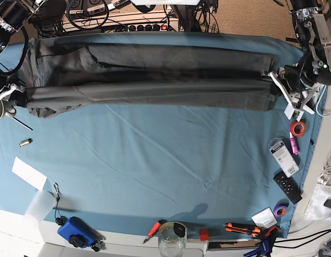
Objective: Fold the T-shirt properly
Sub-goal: 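Lower the folded hem onto the shirt and release both grippers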
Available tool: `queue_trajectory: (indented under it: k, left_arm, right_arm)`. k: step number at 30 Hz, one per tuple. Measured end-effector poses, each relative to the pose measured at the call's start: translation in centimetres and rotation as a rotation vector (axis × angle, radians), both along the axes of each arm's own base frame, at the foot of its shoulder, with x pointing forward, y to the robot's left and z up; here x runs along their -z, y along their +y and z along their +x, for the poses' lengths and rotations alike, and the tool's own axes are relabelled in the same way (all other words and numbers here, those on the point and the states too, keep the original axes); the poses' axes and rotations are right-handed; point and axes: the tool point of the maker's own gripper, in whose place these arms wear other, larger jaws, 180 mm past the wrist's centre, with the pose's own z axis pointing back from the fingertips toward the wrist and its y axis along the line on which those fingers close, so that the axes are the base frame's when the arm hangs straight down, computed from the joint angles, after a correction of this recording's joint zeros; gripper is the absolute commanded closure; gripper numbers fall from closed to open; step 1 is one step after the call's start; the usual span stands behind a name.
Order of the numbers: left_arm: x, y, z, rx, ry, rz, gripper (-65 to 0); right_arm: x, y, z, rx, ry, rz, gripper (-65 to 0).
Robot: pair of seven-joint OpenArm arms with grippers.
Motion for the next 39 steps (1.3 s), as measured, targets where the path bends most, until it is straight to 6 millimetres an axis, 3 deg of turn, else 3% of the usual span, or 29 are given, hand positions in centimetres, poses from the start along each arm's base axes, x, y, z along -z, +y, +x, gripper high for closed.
queue_trajectory:
  k: [10, 19, 30, 39]
  left_arm:
    - [0.2, -0.1, -0.2, -0.003, -0.001, -0.004, 0.0]
    - [1.4, -1.8, -1.4, -0.021, 0.029, -0.053, 0.0]
    - [1.4, -1.7, -1.3, -0.024, 0.026, -0.047, 0.0]
    - [1.5, -1.8, -1.6, -0.017, 0.031, -0.045, 0.0]
  right_arm:
    - [1.0, 0.0, -1.3, 0.001, 0.042, 0.000, 0.0]
    - [1.5, -0.1, -1.9, 0.013, 0.065, 0.002, 0.0]
    - [3.0, -0.3, -4.2, 0.028, 0.140, 0.006, 0.0]
    - [3.1, -0.3, -4.3, 0.032, 0.144, 0.006, 0.0]
